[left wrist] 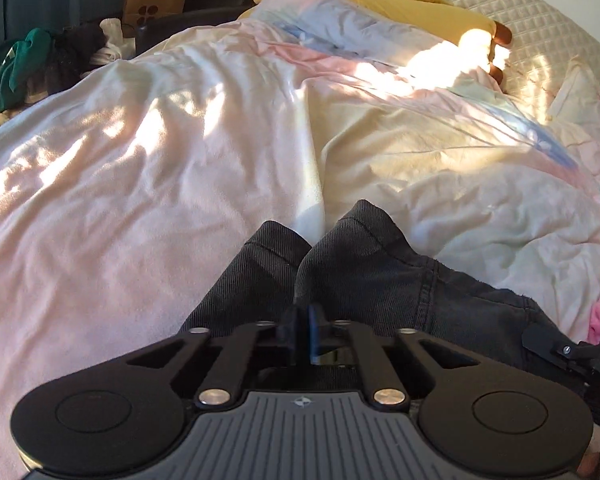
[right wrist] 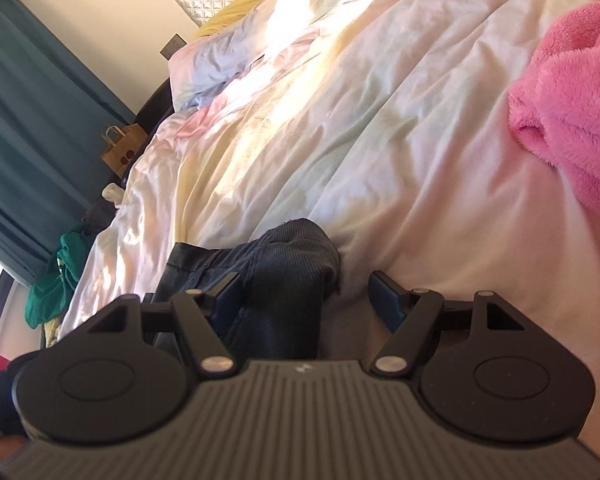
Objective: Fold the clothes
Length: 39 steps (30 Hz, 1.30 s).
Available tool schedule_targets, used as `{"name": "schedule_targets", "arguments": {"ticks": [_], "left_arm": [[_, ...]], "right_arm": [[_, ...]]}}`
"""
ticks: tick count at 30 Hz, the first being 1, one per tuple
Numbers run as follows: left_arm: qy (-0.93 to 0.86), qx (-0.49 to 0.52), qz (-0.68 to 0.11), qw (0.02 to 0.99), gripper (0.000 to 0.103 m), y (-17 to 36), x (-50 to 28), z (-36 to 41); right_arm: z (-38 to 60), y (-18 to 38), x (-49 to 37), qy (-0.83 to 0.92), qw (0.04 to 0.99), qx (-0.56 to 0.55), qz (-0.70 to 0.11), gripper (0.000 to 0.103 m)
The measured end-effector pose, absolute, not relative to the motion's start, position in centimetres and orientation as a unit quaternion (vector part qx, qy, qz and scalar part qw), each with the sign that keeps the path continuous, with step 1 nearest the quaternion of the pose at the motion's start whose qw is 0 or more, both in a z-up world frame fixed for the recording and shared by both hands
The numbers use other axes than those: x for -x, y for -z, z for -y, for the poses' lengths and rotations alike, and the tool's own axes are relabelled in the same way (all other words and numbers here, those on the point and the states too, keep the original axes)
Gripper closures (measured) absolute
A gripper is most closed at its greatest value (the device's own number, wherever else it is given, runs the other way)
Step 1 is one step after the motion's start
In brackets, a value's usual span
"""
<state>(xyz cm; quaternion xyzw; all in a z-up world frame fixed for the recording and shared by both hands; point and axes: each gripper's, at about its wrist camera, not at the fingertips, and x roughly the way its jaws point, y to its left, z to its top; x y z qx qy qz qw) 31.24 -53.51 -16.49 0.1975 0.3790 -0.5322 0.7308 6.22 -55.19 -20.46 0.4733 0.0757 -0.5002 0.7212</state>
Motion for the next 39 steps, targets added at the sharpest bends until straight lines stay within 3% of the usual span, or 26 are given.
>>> {"name": "schedule_targets", "arguments": {"ticks": [7, 13, 15, 17, 18, 23, 29, 33, 37, 39], "left_arm": [[0.521, -0.168, -0.276, 0.79, 0.101, 10.9, -30.4, 51.5], [0.425, -0.21, -0.262, 0.841, 0.099, 13.6, -31.2, 52.3], [0.432, -0.2, -0.273, 0.836, 0.091, 14.1, -31.0, 51.8], [0.436, -0.192, -0.276, 0.835, 0.058, 14.1, -30.7, 50.8], [0.436, -0.189, -0.273, 0.837, 0.052, 13.9, -30.5, 50.0], [0.448, -0.169, -0.282, 0.831, 0.042, 10.7, -31.1, 42.4], [0.397, -0.19, -0.323, 0.838, 0.043, 8.8, -33.1, 29.7], [0.364, -0.21, -0.346, 0.838, 0.05, 9.7, -33.0, 23.6], [0.392, -0.169, -0.338, 0.839, 0.054, 9.2, -30.9, 19.6], [0.422, -0.187, -0.359, 0.812, 0.062, 9.9, -29.6, 19.3]], "right_arm": [[55.2, 20.3, -5.1, 0.485, 0.713, -0.502, -0.067, 0.032], [54.6, 19.4, -5.9, 0.458, 0.733, -0.499, -0.065, 0.03], [54.8, 19.6, -6.2, 0.453, 0.736, -0.497, -0.078, 0.03], [55.2, 20.0, -6.5, 0.447, 0.732, -0.506, -0.089, 0.03], [55.2, 20.0, -6.5, 0.445, 0.732, -0.507, -0.088, 0.03], [55.1, 20.0, -6.6, 0.435, 0.735, -0.514, -0.087, 0.031], [55.2, 20.1, -6.2, 0.429, 0.727, -0.53, -0.084, 0.031], [55.1, 20.2, -6.1, 0.43, 0.724, -0.533, -0.086, 0.032], [55.0, 20.1, -6.1, 0.432, 0.723, -0.532, -0.088, 0.032], [54.9, 20.0, -6.2, 0.434, 0.723, -0.53, -0.089, 0.032]]}}
